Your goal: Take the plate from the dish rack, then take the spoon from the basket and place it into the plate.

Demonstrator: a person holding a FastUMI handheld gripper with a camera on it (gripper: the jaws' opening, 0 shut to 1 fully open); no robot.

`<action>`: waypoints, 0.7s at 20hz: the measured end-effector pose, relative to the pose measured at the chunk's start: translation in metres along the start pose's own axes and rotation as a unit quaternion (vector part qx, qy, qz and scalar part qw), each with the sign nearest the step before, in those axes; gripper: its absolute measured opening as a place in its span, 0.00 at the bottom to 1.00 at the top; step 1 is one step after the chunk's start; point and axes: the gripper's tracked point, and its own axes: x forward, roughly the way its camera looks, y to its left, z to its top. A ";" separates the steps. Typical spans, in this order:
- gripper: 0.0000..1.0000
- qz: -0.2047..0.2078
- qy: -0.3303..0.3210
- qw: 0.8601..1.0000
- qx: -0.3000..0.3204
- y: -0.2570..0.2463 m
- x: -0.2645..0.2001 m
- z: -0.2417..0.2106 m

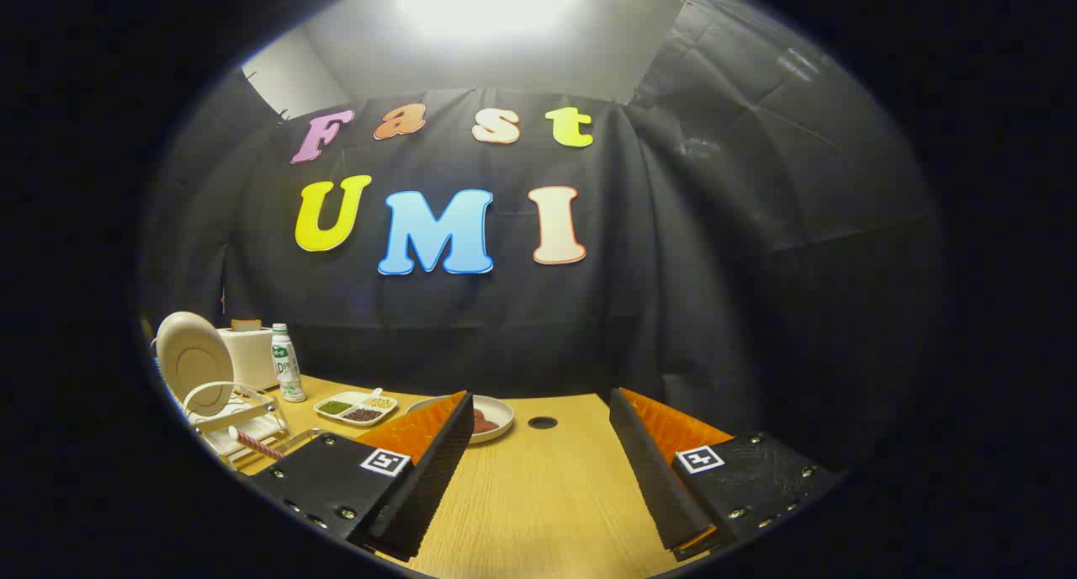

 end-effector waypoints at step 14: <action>0.99 -0.046 0.058 0.997 -0.001 0.122 -0.140 0.117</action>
